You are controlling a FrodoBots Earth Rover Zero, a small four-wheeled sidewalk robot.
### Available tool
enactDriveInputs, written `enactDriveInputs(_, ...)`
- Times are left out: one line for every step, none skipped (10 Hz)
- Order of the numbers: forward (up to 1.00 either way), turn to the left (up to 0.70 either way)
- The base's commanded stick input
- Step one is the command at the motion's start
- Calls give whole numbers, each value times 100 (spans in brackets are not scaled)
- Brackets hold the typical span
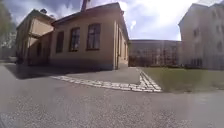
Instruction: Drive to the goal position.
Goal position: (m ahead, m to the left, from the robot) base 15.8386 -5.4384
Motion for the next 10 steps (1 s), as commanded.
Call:
enactDriveInputs(70,3)
enactDriveInputs(70,3)
enactDriveInputs(70,3)
enactDriveInputs(70,3)
enactDriveInputs(70,3)
enactDriveInputs(70,3)
enactDriveInputs(70,3)
enactDriveInputs(70,3)
enactDriveInputs(70,3)
enactDriveInputs(70,3)
